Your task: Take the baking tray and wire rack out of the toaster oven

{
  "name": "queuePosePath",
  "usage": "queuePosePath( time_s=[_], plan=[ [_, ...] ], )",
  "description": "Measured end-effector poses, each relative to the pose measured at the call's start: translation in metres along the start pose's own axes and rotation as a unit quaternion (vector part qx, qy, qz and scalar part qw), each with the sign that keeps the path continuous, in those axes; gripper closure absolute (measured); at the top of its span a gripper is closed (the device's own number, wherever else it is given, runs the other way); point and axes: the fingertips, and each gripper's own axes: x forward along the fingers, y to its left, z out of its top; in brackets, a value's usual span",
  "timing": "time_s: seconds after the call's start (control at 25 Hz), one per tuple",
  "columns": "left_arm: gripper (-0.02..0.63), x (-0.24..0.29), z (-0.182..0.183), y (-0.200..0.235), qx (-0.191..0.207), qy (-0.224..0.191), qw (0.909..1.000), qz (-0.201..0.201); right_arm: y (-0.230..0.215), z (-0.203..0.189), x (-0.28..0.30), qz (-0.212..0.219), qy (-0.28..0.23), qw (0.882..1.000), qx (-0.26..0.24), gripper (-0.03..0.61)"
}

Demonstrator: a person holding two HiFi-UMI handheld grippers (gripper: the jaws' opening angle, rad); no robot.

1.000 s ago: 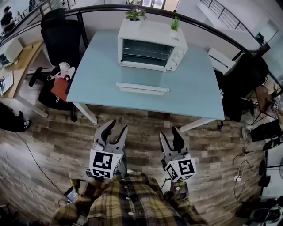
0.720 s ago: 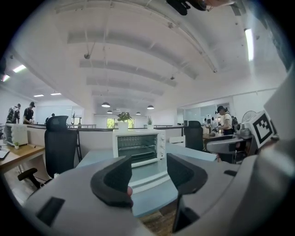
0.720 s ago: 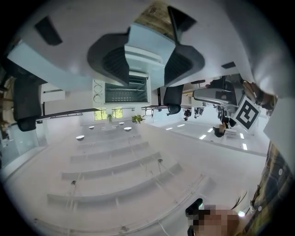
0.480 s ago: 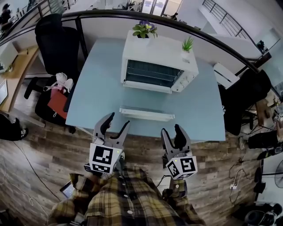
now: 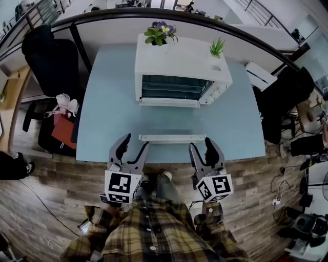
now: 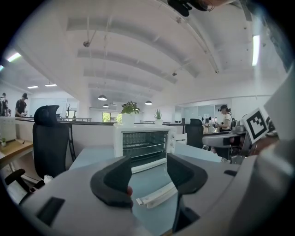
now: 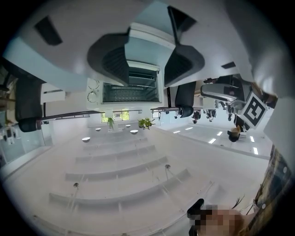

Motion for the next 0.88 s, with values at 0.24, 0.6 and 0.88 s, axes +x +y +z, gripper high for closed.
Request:
queuePosePath(
  time_s=[0.24, 0.6, 0.88],
  plan=[
    [0.385, 0.027, 0.001, 0.009, -0.014, 0.003, 0.9999, 0.008, -0.014, 0.001, 0.031, 0.005, 0.003, 1.0, -0.006, 0.356],
    [0.39, 0.114, 0.022, 0.013, -0.042, -0.006, 0.9985, 0.034, -0.059, 0.004, 0.094, 0.048, 0.007, 0.999, -0.013, 0.356],
    [0.391, 0.161, 0.04, 0.024, -0.058, -0.012, 0.9955, 0.074, -0.095, 0.011, 0.142, 0.079, 0.004, 0.997, -0.007, 0.356]
  ],
)
